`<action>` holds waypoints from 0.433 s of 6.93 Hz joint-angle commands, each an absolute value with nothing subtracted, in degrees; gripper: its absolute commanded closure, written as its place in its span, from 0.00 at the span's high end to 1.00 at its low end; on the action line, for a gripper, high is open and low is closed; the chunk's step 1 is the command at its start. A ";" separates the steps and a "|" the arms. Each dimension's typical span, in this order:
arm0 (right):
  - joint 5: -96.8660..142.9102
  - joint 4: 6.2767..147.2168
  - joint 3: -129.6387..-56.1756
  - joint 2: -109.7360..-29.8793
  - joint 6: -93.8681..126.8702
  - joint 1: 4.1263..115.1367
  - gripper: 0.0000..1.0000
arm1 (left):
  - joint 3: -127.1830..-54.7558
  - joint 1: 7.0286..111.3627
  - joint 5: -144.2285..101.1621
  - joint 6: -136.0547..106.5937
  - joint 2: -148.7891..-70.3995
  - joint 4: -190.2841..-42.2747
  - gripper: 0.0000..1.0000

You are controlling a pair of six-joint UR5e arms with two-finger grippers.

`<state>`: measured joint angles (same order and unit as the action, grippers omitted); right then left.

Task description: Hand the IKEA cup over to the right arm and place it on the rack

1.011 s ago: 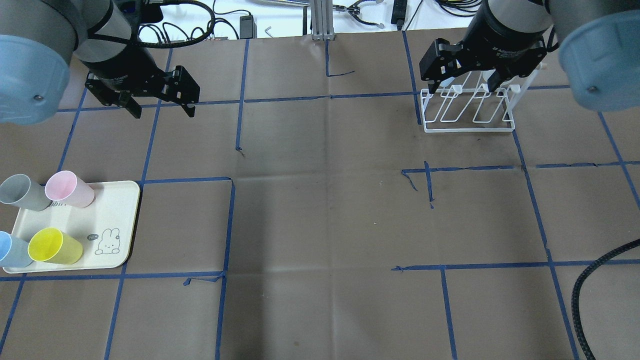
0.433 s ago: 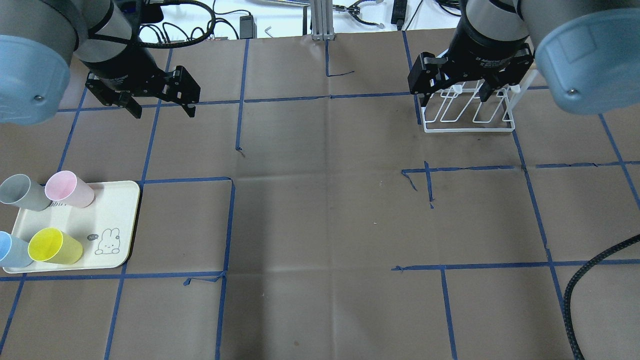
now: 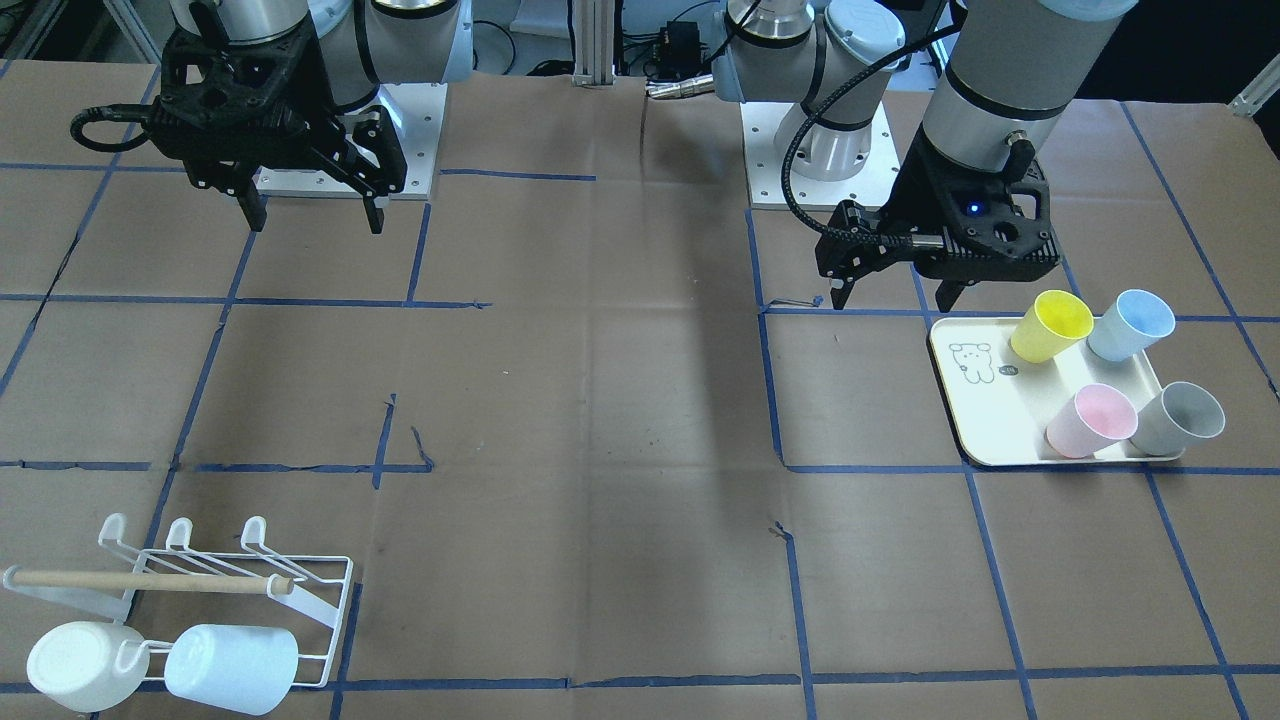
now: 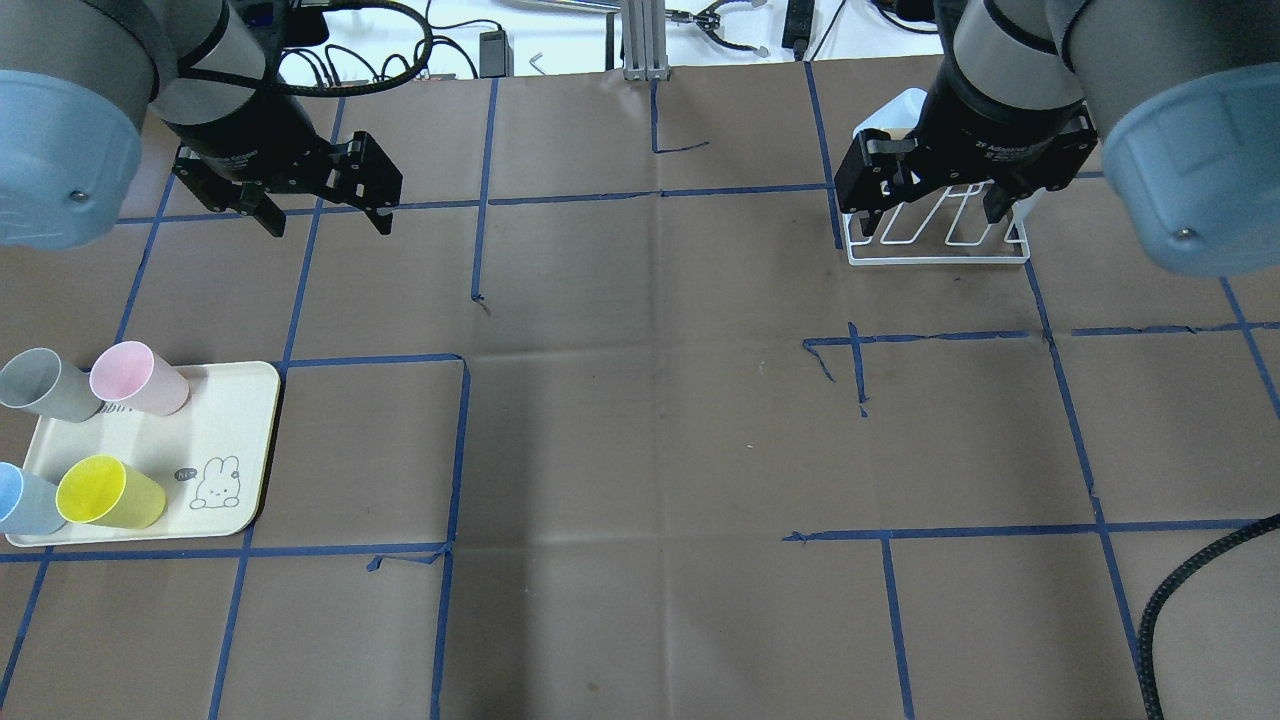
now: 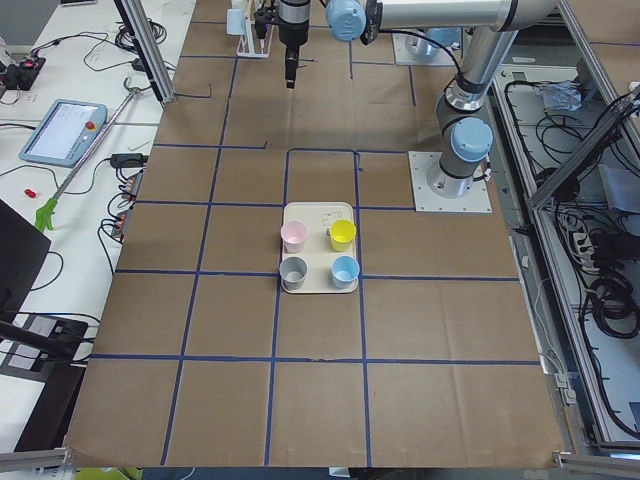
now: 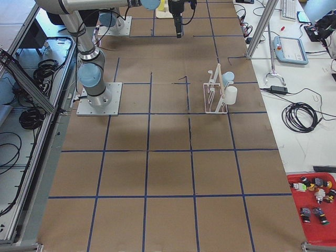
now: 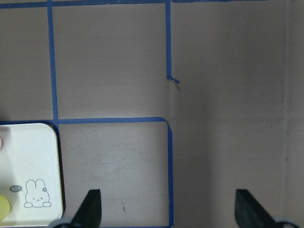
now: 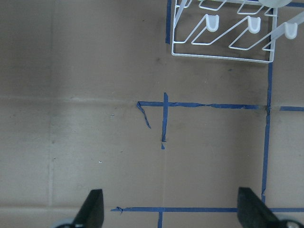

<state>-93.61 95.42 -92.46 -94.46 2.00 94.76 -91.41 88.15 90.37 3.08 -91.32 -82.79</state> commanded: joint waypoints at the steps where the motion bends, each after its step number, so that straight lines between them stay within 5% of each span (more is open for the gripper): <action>1: -94.05 95.36 -92.64 -94.31 2.02 94.75 1.00 | -91.41 88.15 89.82 3.08 -91.32 -82.79 0.99; 3: -91.34 95.45 -92.38 -94.13 2.37 94.75 1.00 | -91.41 88.15 89.91 3.16 -91.32 -82.79 0.99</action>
<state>-93.39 95.42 -92.56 -94.21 2.21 94.77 -91.41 88.15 89.86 3.14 -91.32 -82.79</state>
